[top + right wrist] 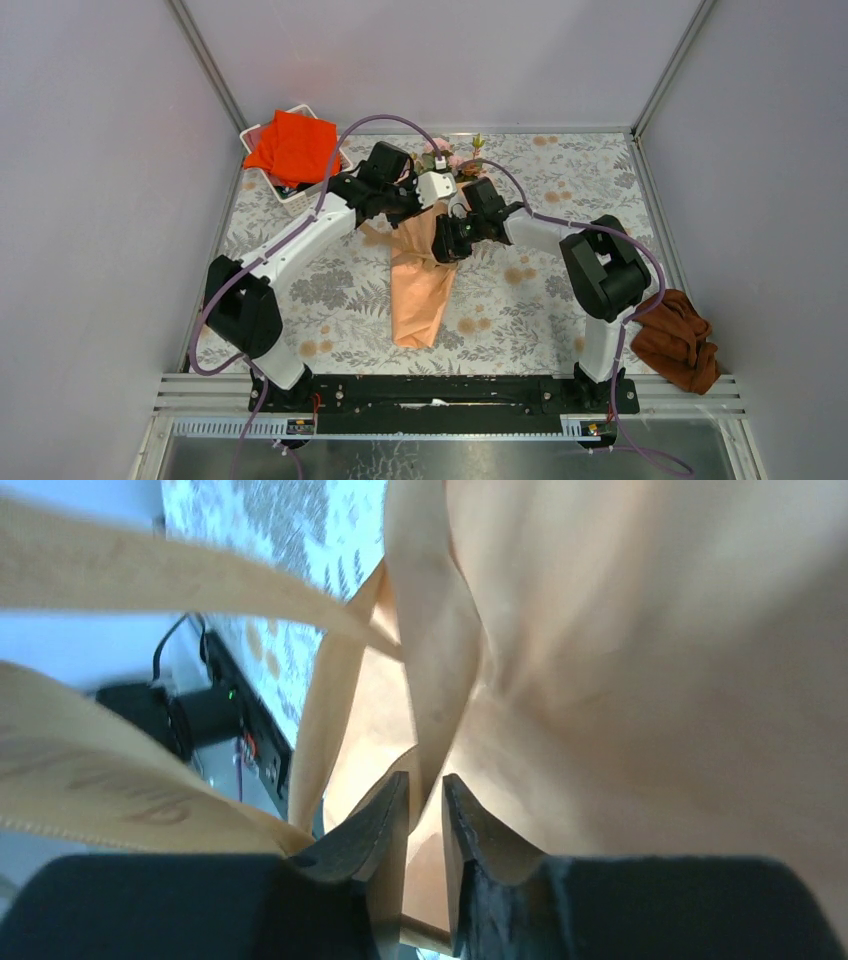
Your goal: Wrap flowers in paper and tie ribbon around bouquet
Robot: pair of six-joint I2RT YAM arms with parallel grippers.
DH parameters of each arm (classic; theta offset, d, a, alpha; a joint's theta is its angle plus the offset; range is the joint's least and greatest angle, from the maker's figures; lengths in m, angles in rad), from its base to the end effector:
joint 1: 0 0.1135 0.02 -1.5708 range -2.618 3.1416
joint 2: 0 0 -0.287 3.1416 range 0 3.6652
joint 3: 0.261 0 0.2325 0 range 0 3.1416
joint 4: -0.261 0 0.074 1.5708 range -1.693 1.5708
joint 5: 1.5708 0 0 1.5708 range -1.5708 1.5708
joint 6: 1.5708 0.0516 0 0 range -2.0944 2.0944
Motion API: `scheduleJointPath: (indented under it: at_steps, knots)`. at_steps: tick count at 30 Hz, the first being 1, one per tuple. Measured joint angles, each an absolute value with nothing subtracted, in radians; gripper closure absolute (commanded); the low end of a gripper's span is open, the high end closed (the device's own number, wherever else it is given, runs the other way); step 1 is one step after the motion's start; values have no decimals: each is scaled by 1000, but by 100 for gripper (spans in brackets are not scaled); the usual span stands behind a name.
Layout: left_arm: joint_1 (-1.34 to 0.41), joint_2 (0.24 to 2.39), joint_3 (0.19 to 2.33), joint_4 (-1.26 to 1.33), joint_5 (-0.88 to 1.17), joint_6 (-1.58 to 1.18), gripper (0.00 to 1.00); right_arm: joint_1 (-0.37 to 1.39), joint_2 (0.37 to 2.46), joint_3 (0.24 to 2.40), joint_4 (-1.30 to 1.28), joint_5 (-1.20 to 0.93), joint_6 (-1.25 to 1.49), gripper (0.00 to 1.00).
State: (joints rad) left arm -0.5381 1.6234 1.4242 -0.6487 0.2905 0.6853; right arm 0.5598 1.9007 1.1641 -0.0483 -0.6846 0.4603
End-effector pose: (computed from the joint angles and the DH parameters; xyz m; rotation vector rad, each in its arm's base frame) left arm 0.2919 -0.1915 0.3219 1.4789 1.8785 -0.2819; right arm 0.3219 0.2402 0.1980 -0.4894 2.4602 1.2738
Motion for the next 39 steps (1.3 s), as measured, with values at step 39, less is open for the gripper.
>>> scheduleJointPath:
  at_steps: [39]
  knots:
    - [-538, 1830, 1395, -455, 267, 591, 100, 802, 1442, 726, 237, -159, 713, 71]
